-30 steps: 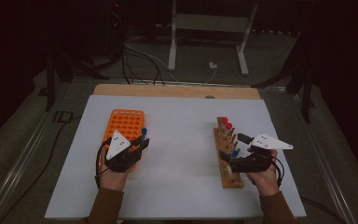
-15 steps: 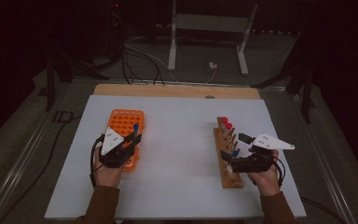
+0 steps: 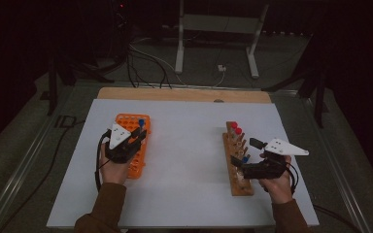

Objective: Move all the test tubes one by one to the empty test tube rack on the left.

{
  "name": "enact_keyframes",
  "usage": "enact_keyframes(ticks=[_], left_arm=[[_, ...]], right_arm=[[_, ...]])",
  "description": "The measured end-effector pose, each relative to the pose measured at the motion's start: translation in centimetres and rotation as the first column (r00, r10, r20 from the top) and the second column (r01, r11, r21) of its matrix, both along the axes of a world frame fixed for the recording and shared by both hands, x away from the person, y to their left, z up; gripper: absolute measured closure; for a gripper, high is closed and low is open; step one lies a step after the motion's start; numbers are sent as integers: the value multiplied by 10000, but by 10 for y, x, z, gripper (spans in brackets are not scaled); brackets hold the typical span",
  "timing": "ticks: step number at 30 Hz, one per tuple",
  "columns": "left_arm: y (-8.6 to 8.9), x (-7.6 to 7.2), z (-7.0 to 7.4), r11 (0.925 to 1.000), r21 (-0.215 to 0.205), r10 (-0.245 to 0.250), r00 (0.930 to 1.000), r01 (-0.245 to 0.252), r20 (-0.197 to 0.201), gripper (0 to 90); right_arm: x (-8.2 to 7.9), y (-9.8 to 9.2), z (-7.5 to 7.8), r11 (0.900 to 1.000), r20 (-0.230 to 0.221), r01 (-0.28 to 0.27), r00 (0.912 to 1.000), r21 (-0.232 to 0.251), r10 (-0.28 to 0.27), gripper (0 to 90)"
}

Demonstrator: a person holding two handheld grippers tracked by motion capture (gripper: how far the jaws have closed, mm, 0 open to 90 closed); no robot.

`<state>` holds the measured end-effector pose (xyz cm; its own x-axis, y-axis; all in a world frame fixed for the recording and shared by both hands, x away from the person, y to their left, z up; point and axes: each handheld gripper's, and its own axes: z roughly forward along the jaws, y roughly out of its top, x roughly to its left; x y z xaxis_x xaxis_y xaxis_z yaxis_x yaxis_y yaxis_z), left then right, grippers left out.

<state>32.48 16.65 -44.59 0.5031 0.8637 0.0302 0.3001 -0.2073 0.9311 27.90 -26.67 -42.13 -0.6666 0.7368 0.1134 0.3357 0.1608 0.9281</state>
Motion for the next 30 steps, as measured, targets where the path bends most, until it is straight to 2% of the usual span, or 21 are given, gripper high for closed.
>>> enact_keyframes(ticks=[7,16,18,23,26,30], left_arm=[[4,20,-8,9992,97,391,9989,-388,-276,763],[4,36,-23,9967,339,766,9918,-735,-1022,763],[4,37,-24,9949,587,892,9885,-825,-1225,763],[5,37,-27,9934,858,912,9789,-766,-1830,764],[4,37,-29,9901,1197,994,9697,-739,-2230,766],[3,37,-29,9875,1442,983,9642,-638,-2462,770]], right_arm=[[0,1,0,10000,18,-76,10000,-13,76,8],[0,1,0,10000,60,-98,9999,8,98,9],[-1,1,0,10000,71,-88,9999,18,88,9],[-1,1,1,9999,69,-101,9999,-4,101,9],[-1,2,0,9999,73,-116,9999,-25,117,9],[-1,3,0,9999,71,-152,9999,-50,153,9]])
